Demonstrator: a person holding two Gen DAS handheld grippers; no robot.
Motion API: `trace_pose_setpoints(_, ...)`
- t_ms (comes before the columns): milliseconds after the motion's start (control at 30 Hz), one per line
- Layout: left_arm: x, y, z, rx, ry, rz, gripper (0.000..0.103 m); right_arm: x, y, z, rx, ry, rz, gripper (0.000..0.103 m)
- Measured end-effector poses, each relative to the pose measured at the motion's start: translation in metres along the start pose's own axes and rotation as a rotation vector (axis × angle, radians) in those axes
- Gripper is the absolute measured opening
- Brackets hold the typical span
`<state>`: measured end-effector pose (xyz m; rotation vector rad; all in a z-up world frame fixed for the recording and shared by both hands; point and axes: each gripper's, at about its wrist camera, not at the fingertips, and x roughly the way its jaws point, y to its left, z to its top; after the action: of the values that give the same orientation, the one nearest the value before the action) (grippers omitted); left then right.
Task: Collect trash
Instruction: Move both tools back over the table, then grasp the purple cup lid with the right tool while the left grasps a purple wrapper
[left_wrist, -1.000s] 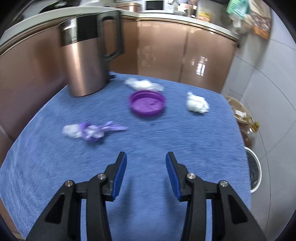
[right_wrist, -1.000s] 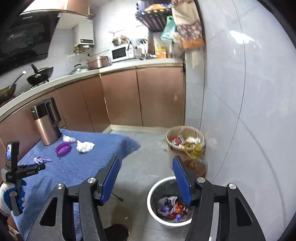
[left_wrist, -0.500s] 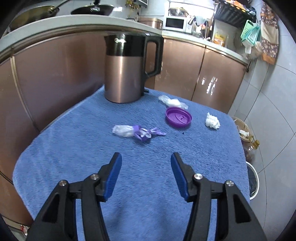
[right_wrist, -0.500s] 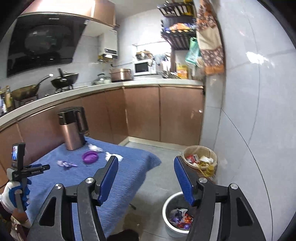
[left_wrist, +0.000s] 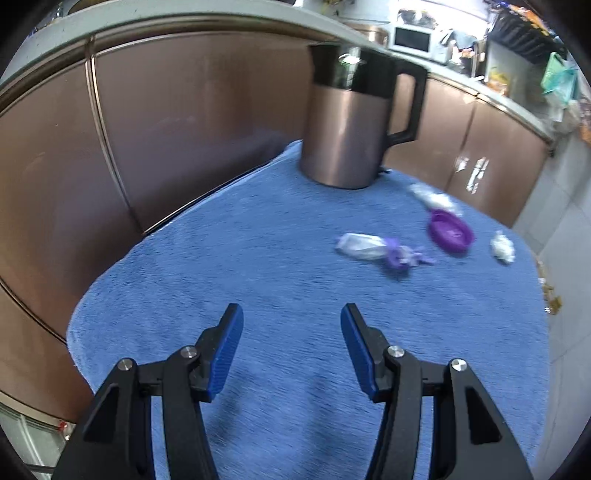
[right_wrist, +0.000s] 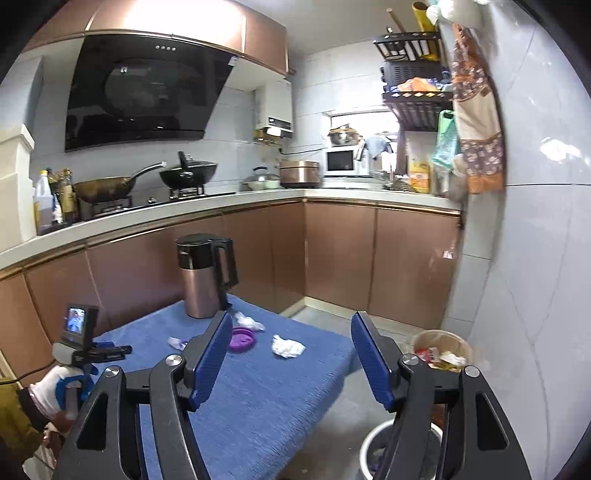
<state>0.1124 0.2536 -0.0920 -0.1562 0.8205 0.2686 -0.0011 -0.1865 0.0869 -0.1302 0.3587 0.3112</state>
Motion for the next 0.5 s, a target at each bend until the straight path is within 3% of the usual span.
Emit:
trace_pose_setpoints(67, 0.008, 0.007, 0.002, -0.02, 0.012, 0.01, 0.053, 0.018, 0.001, 0.0, 0.001, 0.02, 0.025, 0.065)
trace_pose_setpoints(233, 0.023, 0.008, 0.003, -0.078, 0.028, -0.072, 0.053, 0.076, 0.01, -0.017, -0.003, 0.103, 0.092, 0.065)
trace_pose_setpoints(500, 0.05, -0.032, 0.015, -0.101, 0.09, -0.3, 0.053, 0.168, 0.024, -0.05, -0.01, 0.255, 0.142, 0.064)
